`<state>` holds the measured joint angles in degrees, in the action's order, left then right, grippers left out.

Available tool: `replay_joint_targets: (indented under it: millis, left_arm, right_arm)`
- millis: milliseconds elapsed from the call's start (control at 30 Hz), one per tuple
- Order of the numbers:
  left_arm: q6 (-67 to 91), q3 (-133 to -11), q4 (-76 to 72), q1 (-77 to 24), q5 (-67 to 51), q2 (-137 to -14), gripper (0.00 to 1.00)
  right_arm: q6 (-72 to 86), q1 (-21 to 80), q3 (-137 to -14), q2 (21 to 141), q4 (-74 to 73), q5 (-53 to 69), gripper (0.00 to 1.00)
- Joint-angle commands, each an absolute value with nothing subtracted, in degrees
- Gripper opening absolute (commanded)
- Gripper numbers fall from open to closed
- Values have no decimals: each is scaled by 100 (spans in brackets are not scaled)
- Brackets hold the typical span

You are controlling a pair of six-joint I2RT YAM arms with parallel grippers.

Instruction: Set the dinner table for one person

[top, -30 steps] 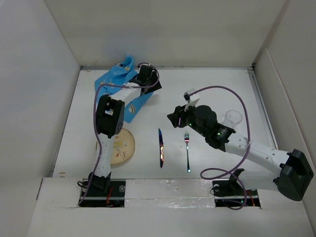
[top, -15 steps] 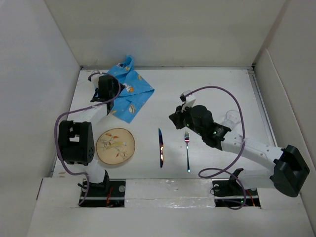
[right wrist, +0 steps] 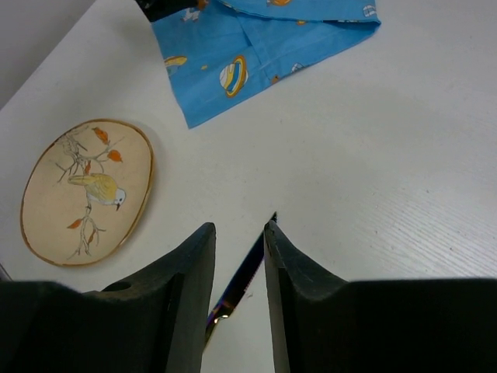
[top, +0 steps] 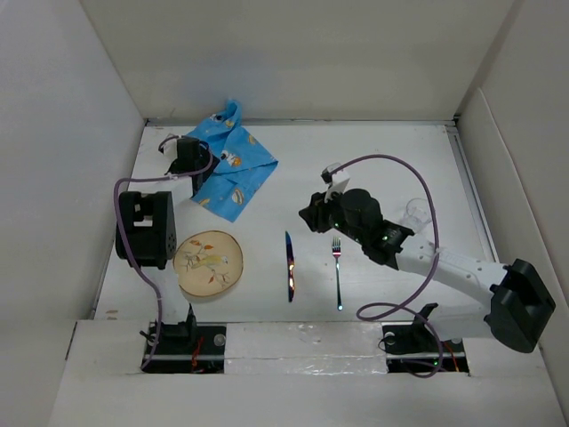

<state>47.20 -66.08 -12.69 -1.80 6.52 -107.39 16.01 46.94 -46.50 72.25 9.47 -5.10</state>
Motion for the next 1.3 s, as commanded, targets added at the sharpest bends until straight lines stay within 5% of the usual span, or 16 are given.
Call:
replay_joint_targets:
  millis: [0, 200, 1033, 1267]
  left_arm:
    - [4720, -7223, -1161, -167, 887, -10915, 58]
    - [4667, -7497, -870, -167, 1239, -11223, 46]
    - [4693, -6960, -1222, -114, 1600, -11030, 54]
    - [4702, -7436, -1081, -114, 1512, -11479, 39]
  right_arm:
    - [1538, 4685, -4957, 7339, 1134, -396, 37]
    - [1687, 4685, -5071, 7690, 1160, -264, 40]
    - [1916, 5062, -5818, 8903, 1318, -184, 41]
    - [2030, 5063, -6556, 9886, 1169, -255, 44]
